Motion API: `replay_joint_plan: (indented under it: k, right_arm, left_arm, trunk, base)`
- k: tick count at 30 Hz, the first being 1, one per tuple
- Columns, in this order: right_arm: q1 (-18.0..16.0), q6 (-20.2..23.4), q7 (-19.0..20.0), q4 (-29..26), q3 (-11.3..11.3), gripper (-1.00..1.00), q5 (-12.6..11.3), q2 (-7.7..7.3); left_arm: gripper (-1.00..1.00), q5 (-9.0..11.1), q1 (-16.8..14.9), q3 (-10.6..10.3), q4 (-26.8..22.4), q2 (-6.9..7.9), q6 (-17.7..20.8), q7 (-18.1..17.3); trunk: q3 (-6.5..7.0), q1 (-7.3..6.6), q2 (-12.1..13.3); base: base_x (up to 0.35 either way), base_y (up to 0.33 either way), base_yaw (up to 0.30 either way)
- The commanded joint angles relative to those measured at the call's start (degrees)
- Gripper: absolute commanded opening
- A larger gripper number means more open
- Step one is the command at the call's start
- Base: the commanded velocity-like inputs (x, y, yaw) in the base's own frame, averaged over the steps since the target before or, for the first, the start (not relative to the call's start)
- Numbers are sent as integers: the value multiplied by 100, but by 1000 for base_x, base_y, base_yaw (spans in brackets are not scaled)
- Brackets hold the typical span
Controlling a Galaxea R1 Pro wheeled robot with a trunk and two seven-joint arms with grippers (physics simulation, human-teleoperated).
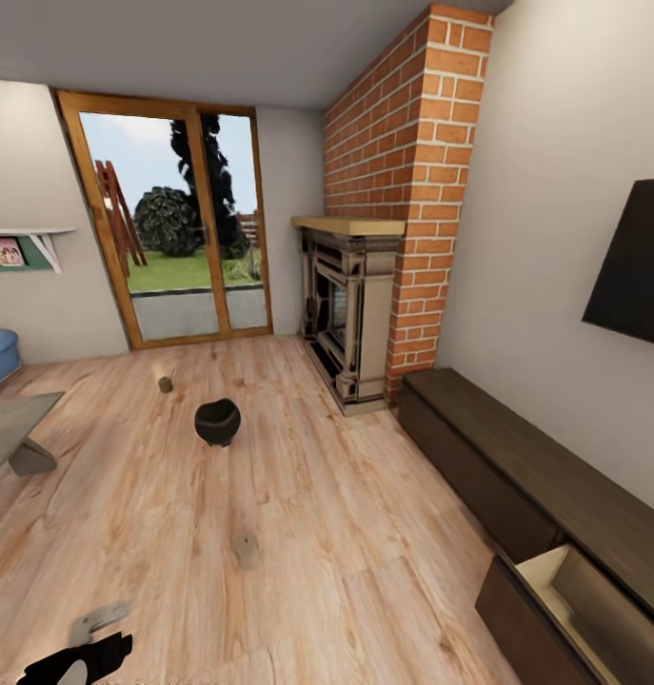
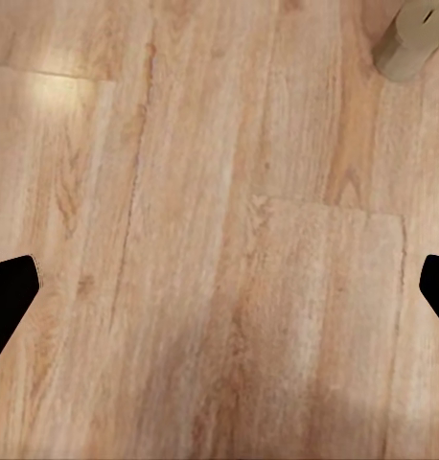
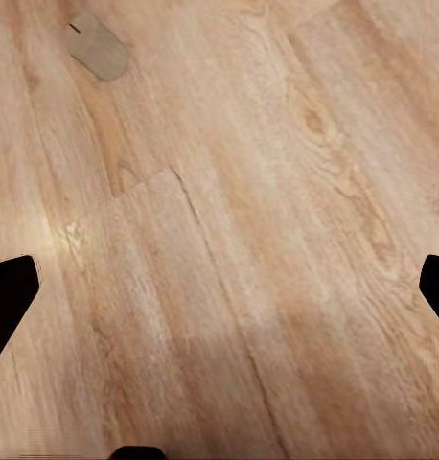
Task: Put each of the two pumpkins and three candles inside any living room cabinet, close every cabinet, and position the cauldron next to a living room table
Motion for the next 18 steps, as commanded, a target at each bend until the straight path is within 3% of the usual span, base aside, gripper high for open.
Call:
replay_joint_plan:
  k: [1, 18]
  right_arm:
    - [-3, -30, 8, 9, 33, 100, -60, -3]
    - [-3, -30, 1, 29, 56, 100, -54, -3]
  left_arm:
    - [100, 59, -4, -33, -8, 8, 3, 56]
    - [100, 59, -2, -41, -5, 8, 3, 56]
  trunk:
    - [0, 0, -4]
    - [112, 0, -4]
  base:
    - [0, 0, 228]
    - [0, 0, 228]
